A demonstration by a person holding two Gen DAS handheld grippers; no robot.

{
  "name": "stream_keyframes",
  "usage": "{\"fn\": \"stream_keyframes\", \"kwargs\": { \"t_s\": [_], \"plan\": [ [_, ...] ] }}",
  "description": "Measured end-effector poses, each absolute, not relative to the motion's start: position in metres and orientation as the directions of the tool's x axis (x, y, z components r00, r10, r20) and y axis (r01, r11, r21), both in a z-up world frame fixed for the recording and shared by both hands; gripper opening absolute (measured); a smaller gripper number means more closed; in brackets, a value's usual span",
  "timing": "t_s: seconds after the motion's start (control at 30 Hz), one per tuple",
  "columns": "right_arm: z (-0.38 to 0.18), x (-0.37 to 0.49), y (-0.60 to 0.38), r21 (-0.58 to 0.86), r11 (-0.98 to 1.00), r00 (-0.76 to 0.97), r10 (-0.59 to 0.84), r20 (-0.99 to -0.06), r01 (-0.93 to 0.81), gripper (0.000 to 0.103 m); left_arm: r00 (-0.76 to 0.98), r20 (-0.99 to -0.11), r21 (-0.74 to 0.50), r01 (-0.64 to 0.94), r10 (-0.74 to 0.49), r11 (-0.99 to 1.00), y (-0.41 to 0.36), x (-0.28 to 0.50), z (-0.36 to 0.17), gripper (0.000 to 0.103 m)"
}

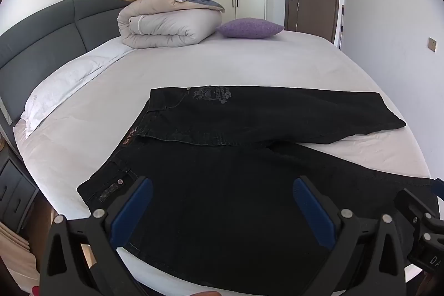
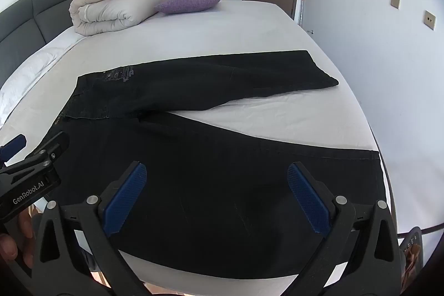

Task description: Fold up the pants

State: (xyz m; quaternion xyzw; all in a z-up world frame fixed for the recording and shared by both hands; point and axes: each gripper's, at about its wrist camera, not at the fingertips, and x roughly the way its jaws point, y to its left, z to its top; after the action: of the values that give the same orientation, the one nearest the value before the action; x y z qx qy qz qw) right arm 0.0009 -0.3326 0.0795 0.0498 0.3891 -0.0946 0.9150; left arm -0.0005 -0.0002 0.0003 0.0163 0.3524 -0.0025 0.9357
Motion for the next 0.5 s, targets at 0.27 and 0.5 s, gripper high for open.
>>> {"fn": "stream_keyframes", "kwargs": {
  "t_s": [0.27,0.5],
  "plan": [
    [0.0797,0.0003,-0.3326,0.018,0.977,0.679,-0.133,-0.722,0.211,0.103,0.745,-0.667,0.031,0.017,0.008,0.999,0.0002,-0.0002,0.0004,0.103],
    [0.0800,-0.0004,-0.3324,0.019,0.977,0.678,-0.132,-0.723,0.210,0.103,0.744,-0.668,0.031,0.016,0.009,0.999,0.0028,-0.0018,-0.0002,0.103]
  ]
}}
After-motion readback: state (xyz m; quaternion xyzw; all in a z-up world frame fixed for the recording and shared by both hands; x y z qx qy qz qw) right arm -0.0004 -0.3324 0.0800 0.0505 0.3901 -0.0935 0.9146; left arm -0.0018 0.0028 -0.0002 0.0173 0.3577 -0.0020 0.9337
